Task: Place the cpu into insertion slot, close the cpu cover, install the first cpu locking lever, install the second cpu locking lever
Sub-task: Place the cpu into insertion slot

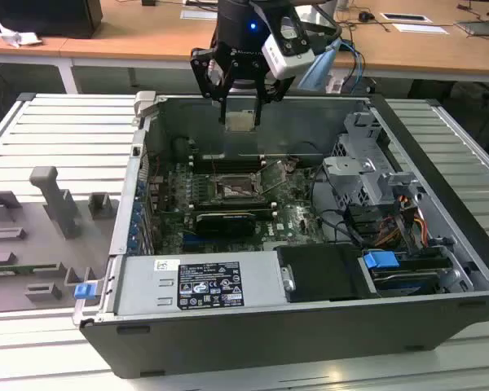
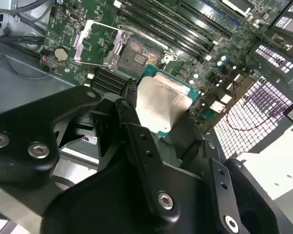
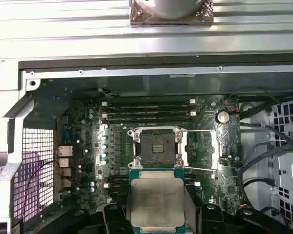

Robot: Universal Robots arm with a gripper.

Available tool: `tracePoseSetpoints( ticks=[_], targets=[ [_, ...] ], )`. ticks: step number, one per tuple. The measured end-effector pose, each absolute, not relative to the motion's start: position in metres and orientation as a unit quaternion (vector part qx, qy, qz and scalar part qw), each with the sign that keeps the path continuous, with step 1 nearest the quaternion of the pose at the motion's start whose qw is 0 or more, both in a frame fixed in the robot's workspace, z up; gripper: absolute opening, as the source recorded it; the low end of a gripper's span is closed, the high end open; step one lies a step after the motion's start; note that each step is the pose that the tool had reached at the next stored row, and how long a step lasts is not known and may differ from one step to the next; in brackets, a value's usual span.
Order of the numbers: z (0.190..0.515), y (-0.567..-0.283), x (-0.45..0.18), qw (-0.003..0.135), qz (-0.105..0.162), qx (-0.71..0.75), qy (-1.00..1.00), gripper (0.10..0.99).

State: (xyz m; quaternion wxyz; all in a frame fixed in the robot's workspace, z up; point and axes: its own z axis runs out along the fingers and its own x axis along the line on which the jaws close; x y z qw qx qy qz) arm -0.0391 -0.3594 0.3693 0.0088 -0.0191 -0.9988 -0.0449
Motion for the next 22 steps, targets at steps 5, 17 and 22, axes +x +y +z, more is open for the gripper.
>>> tracePoseSetpoints(
  ticks=[5, 17, 22],
  targets=[
    [0.3656, -0.3595, -0.0391, 0.007, -0.045, -0.051, -0.998, 0.529],
    [0.3643, -0.3594, -0.0391, 0.005, -0.045, -0.096, -0.994, 0.529],
    [0.3639, -0.3594, -0.0391, 0.004, -0.046, -0.123, -0.991, 0.529]
  ],
)
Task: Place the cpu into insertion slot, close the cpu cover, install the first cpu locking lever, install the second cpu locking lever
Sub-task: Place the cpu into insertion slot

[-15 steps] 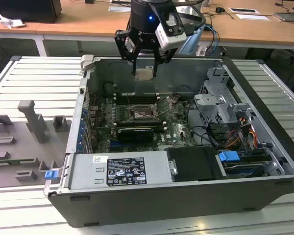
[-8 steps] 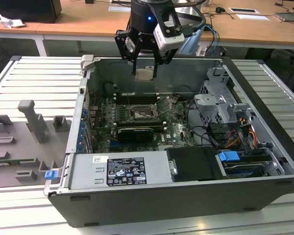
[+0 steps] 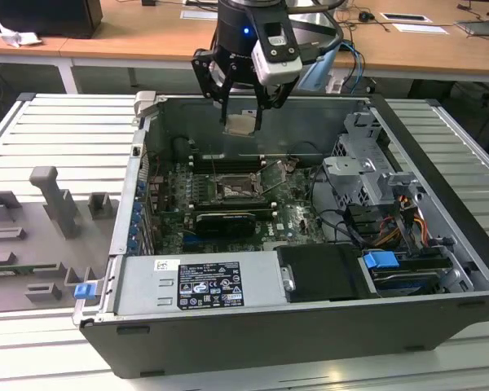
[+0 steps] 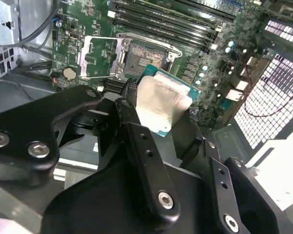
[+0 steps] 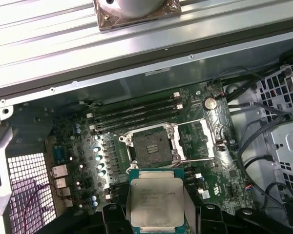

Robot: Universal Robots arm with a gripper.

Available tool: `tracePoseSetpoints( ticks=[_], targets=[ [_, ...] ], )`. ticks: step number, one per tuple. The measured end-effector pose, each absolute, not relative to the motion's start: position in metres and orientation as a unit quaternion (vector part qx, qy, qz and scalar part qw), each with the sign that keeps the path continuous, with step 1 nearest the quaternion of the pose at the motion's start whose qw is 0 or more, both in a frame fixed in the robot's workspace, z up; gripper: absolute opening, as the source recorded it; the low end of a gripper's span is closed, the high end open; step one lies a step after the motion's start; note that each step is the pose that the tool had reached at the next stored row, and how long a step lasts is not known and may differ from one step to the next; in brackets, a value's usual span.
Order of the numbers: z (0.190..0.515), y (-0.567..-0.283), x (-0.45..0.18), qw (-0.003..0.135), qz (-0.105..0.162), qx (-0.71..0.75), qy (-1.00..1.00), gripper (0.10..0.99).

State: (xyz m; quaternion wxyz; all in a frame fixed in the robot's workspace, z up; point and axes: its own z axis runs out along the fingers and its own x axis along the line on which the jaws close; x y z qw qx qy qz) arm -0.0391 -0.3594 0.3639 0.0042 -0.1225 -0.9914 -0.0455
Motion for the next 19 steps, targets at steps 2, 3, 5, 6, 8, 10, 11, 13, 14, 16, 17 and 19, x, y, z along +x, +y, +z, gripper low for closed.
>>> tracePoseSetpoints(
  ticks=[2, 3, 5, 6, 8, 10, 11, 13, 14, 16, 17, 19],
  targets=[
    [0.3637, -0.3594, -0.0391, 0.004, -0.046, -0.134, -0.99, 0.529],
    [0.3636, -0.3594, -0.0391, 0.003, -0.046, -0.137, -0.989, 0.529],
    [0.3635, -0.3594, -0.0391, 0.003, -0.046, -0.147, -0.988, 0.529],
    [0.3635, -0.3594, -0.0391, 0.003, -0.046, -0.15, -0.988, 0.529],
    [0.3633, -0.3594, -0.0391, 0.002, -0.046, -0.16, -0.986, 0.529],
    [0.3632, -0.3594, -0.0391, 0.002, -0.046, -0.168, -0.985, 0.529],
    [0.3631, -0.3594, -0.0391, 0.002, -0.046, -0.174, -0.984, 0.529],
    [0.3629, -0.3594, -0.0391, 0.001, -0.046, -0.181, -0.982, 0.529],
    [0.3629, -0.3594, -0.0391, 0.001, -0.046, -0.186, -0.981, 0.529],
    [0.3627, -0.3594, -0.0391, 0.001, -0.046, -0.2, -0.979, 0.529],
    [0.3626, -0.3594, -0.0391, 0.0, -0.046, -0.205, -0.978, 0.529],
    [0.3625, -0.3594, -0.0391, 0.0, -0.046, -0.213, -0.976, 0.529]
  ],
)
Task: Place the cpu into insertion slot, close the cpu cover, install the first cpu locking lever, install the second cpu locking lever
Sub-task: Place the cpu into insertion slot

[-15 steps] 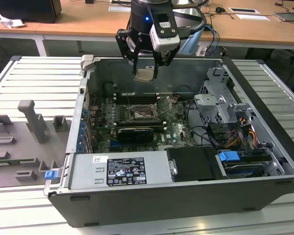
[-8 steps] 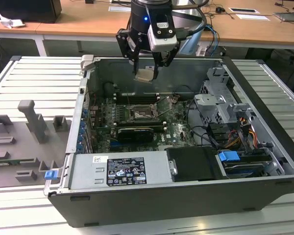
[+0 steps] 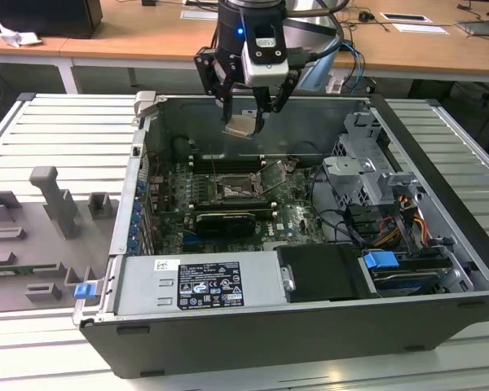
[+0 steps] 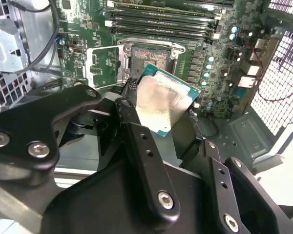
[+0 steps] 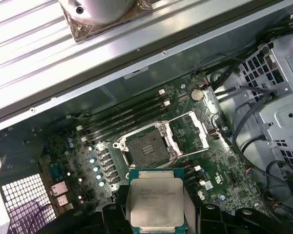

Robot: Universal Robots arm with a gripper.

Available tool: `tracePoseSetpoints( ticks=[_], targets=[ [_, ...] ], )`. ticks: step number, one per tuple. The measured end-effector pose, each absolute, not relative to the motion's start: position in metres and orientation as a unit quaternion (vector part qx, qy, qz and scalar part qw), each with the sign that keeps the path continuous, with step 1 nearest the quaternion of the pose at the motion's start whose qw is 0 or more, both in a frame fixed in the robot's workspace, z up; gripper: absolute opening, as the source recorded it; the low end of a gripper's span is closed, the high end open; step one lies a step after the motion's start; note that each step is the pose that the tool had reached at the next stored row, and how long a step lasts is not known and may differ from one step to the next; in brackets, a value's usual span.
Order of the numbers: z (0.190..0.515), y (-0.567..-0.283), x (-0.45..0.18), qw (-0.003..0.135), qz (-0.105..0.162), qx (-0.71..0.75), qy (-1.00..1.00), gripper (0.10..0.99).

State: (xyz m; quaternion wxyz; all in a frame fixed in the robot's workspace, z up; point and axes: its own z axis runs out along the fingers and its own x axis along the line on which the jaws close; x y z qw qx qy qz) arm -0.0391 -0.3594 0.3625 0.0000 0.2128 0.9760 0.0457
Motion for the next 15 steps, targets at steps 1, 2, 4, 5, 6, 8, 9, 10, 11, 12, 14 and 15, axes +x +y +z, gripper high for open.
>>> tracePoseSetpoints(
  ticks=[1, 2, 4, 5, 6, 8, 9, 10, 11, 12, 14, 15],
  targets=[
    [0.3625, -0.3594, -0.0391, 0.0, 0.046, 0.219, 0.975, 0.529],
    [0.3624, -0.3594, -0.0391, 0.001, 0.046, 0.226, 0.973, 0.529],
    [0.3623, -0.3595, -0.0391, 0.001, 0.046, 0.238, 0.97, 0.529],
    [0.3623, -0.3595, -0.0391, 0.002, 0.046, 0.246, 0.968, 0.529],
    [0.3623, -0.3594, -0.0391, 0.002, 0.046, 0.25, 0.967, 0.529],
    [0.3622, -0.3594, -0.0391, 0.002, 0.046, 0.259, 0.965, 0.529],
    [0.3622, -0.3594, -0.0391, 0.002, 0.046, 0.263, 0.964, 0.529],
    [0.3622, -0.3594, -0.0391, 0.003, 0.046, 0.266, 0.963, 0.529],
    [0.3621, -0.3594, -0.0391, 0.003, 0.046, 0.269, 0.962, 0.529],
    [0.3621, -0.3594, -0.0391, 0.003, 0.046, 0.272, 0.961, 0.529],
    [0.3619, -0.3594, -0.0391, 0.003, 0.046, 0.283, 0.958, 0.529],
    [0.3618, -0.3594, -0.0391, 0.004, 0.046, 0.289, 0.956, 0.529]
  ],
)
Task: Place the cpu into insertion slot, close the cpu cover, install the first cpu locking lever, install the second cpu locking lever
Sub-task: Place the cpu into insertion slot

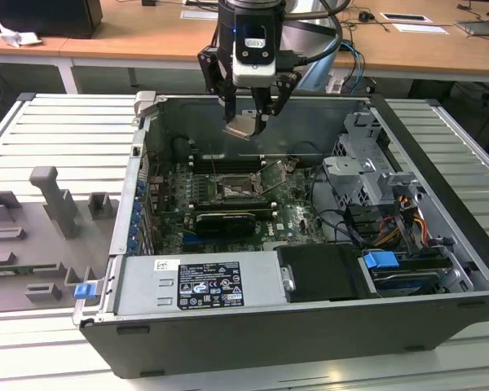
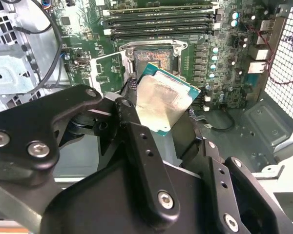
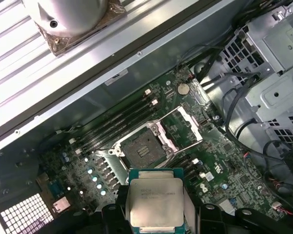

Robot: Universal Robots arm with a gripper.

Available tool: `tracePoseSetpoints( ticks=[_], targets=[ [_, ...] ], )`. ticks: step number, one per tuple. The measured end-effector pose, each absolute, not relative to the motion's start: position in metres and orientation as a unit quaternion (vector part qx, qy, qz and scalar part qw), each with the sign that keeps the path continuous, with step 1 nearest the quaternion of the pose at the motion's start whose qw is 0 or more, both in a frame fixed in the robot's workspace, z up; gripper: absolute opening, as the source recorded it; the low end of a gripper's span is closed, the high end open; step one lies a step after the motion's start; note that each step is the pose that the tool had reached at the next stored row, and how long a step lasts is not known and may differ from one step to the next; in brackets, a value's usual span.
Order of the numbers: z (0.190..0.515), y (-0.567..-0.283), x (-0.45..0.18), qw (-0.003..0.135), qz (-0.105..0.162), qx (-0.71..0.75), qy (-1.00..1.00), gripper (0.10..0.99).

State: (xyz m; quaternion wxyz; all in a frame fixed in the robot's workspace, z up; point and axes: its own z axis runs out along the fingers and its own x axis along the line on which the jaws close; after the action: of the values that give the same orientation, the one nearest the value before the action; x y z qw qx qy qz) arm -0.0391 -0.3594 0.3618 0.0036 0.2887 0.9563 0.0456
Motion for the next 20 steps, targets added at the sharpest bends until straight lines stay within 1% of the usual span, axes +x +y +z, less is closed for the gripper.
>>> tracePoseSetpoints(
  ticks=[20],
  targets=[
    [0.3606, -0.3594, -0.0391, 0.006, 0.045, 0.34, 0.939, 0.529]
  ],
)
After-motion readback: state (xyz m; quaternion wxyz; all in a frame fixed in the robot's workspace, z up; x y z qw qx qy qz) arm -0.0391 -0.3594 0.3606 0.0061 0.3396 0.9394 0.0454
